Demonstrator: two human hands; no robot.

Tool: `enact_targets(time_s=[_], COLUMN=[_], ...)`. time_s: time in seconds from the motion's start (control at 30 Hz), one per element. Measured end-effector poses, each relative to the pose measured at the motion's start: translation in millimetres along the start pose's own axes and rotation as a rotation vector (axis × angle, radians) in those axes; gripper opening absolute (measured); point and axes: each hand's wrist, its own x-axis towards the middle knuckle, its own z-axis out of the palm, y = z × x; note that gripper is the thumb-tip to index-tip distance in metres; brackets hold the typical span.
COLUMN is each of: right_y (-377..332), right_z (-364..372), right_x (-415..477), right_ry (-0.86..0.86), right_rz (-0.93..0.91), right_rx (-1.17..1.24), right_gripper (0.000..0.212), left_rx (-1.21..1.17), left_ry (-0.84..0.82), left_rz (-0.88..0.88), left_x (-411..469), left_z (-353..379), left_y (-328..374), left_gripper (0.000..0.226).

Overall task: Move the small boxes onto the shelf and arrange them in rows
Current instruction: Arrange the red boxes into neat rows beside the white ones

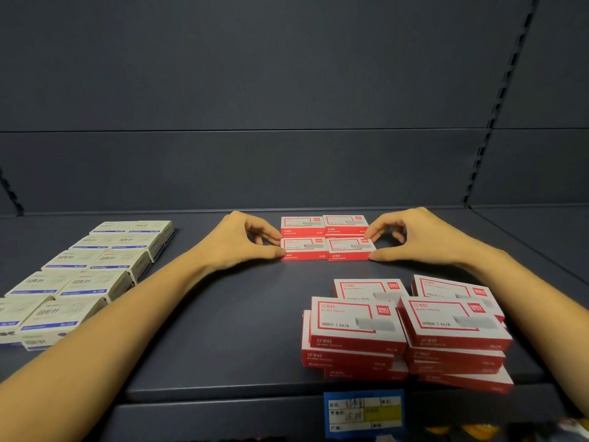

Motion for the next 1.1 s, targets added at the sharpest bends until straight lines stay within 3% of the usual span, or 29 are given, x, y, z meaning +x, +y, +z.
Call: enact_targets(time_s=[0.43,0.63,0.77,0.83,0.93,1.1], right_y=[-3,-14,-30,-35,-41,-45], right_z=[4,-14,-37,-48,-56,-59], right_x=[-7,-23,-51,-69,-95,-121], right_ry=[0.048,0.105,0.072,0.053,0.021,-0.032], right_rz=[0.018,0.014,-0.031,-0.057,-0.115,-0.173], right_rx=[0.031,0.072,0.076,0.061,0.046,-0.055], right_gripper=[0.020,0.015,0.019,0.032,0.033,0.046], left_rx=[0.023,0.069,-0.079,-0.075,-0.020,0.002], left_ry=[-0.006,0.150,0.019,-0.067,-0.160,-0.218], left_rz=[0.006,0.064,0.183,0.221,0.245,0.244], left_x=[-6,-22,-52,-68,-83,-92], left_z=[2,0,0,4,10,12], left_y=[3,28,62,72,81,84], left_gripper=[0.016,0.017,0.022,0.024,0.033,0.038])
